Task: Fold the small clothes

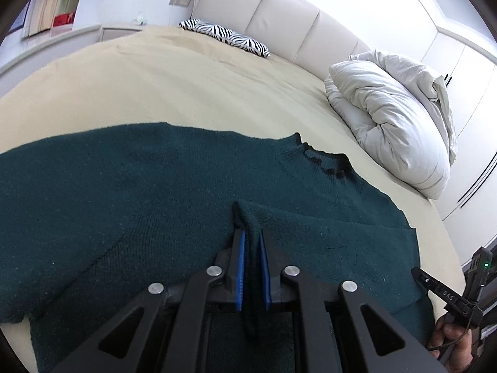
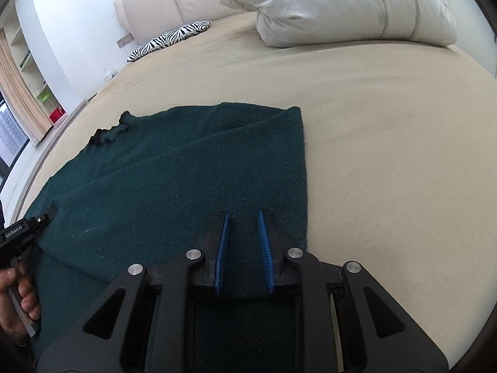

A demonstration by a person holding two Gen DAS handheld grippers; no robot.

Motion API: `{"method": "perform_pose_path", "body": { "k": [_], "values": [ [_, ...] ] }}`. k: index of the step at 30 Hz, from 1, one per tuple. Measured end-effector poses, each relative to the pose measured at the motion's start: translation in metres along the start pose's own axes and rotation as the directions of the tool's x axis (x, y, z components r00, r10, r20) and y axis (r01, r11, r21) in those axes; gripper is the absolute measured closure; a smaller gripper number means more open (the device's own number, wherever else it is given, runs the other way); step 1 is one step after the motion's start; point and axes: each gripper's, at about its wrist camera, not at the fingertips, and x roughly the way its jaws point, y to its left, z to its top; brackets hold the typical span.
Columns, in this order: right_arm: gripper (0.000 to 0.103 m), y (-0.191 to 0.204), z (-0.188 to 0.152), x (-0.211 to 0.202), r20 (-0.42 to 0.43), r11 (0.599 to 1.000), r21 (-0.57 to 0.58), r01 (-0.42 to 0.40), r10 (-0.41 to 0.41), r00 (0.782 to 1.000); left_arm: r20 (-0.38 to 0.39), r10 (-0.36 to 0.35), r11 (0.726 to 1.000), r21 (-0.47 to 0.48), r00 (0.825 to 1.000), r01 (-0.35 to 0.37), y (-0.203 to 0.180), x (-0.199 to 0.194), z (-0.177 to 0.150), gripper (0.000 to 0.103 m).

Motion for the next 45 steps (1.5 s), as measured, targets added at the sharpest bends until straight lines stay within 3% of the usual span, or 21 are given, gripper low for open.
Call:
{"method": "perform_pose_path", "body": {
  "k": [5, 7, 8, 11, 14, 17, 19, 21, 24, 30, 33, 34, 37, 38, 41, 42, 43, 44, 45],
  "values": [
    [0.084, -0.003, -0.009, 0.004, 0.021, 0.999, 0.030, -0.043, 0.043, 0.999, -0.038, -0.033, 0.998, -0.049, 0.999, 0.031, 0.007, -0.002, 0.005, 0.087],
    [0.084, -0.011, -0.014, -0.001, 0.021, 0.997, 0.042, -0.062, 0.061, 0.998, -0.036, -0.003, 0.999, -0.052, 0.999, 0.001, 0.007, -0.017, 0.005, 0.074],
    [0.084, -0.010, -0.013, -0.003, 0.015, 0.997, 0.043, -0.061, 0.060, 0.998, -0.025, -0.002, 0.998, -0.062, 1.000, 0.001, 0.009, -0.033, 0.005, 0.062],
    [0.083, 0.000, -0.015, -0.030, 0.026, 0.999, 0.052, -0.006, 0.004, 1.000, 0.075, -0.039, 0.992, -0.114, 0.996, 0.047, 0.030, -0.096, 0.000, 0.032],
    [0.078, 0.021, -0.025, -0.061, 0.076, 0.998, 0.038, -0.057, 0.054, 0.996, 0.154, -0.014, 0.972, -0.232, 0.988, 0.050, 0.079, -0.156, -0.012, 0.029],
    [0.060, 0.049, -0.041, -0.090, 0.103, 0.993, 0.009, -0.116, 0.114, 0.988, 0.197, 0.041, 0.903, -0.427, 0.979, 0.049, 0.147, -0.202, -0.033, 0.029],
    [0.047, 0.070, -0.052, -0.106, 0.109, 0.985, -0.004, -0.171, 0.170, 0.979, 0.191, 0.087, 0.839, -0.544, 0.978, 0.032, 0.191, -0.221, -0.051, 0.029],
    [0.044, 0.087, -0.061, -0.115, 0.099, 0.977, -0.011, -0.213, 0.213, 0.972, 0.185, 0.104, 0.751, -0.659, 0.977, 0.045, 0.229, -0.234, -0.071, 0.029],
    [0.043, 0.111, -0.074, -0.122, 0.051, 0.960, -0.006, -0.280, 0.279, 0.959, 0.244, 0.121, 0.644, -0.757, 0.962, 0.111, 0.262, -0.254, -0.096, 0.030],
    [0.044, 0.138, -0.096, -0.124, -0.015, 0.944, 0.014, -0.331, 0.331, 0.944, 0.295, 0.138, 0.559, -0.811, 0.946, 0.171, 0.282, -0.254, -0.103, 0.030],
    [0.044, 0.143, -0.104, -0.129, -0.024, 0.942, 0.015, -0.336, 0.336, 0.942, 0.346, 0.146, 0.466, -0.851, 0.927, 0.244, 0.298, -0.247, -0.108, 0.031],
    [0.044, 0.144, -0.105, -0.131, -0.027, 0.941, 0.015, -0.338, 0.338, 0.941, 0.357, 0.150, 0.448, -0.856, 0.922, 0.258, 0.305, -0.247, -0.107, 0.032],
    [0.044, 0.142, -0.110, -0.135, -0.029, 0.941, 0.016, -0.338, 0.339, 0.941, 0.366, 0.167, 0.403, -0.873, 0.915, 0.276, 0.324, -0.241, -0.102, 0.046],
    [0.044, 0.139, -0.113, -0.137, -0.033, 0.940, 0.026, -0.341, 0.342, 0.939, 0.364, 0.177, 0.389, -0.879, 0.914, 0.275, 0.330, -0.240, -0.101, 0.055],
    [0.044, 0.127, -0.120, -0.138, -0.034, 0.939, 0.058, -0.339, 0.341, 0.939, 0.332, 0.218, 0.361, -0.901, 0.918, 0.241, 0.344, -0.240, -0.096, 0.081],
    [0.044, 0.121, -0.123, -0.139, -0.032, 0.937, 0.075, -0.342, 0.345, 0.938, 0.316, 0.235, 0.372, -0.903, 0.919, 0.215, 0.344, -0.241, -0.091, 0.082],
    [0.044, 0.116, -0.124, -0.140, -0.031, 0.935, 0.089, -0.344, 0.347, 0.937, 0.302, 0.253, 0.402, -0.897, 0.919, 0.184, 0.340, -0.243, -0.084, 0.084],
    [0.044, 0.110, -0.127, -0.141, -0.030, 0.934, 0.101, -0.344, 0.348, 0.937, 0.294, 0.267, 0.436, -0.886, 0.918, 0.157, 0.334, -0.245, -0.078, 0.093],
    [0.044, 0.104, -0.130, -0.142, -0.026, 0.933, 0.112, -0.343, 0.348, 0.937, 0.290, 0.277, 0.494, -0.860, 0.916, 0.124, 0.324, -0.247, -0.068, 0.095]
  ]
}}
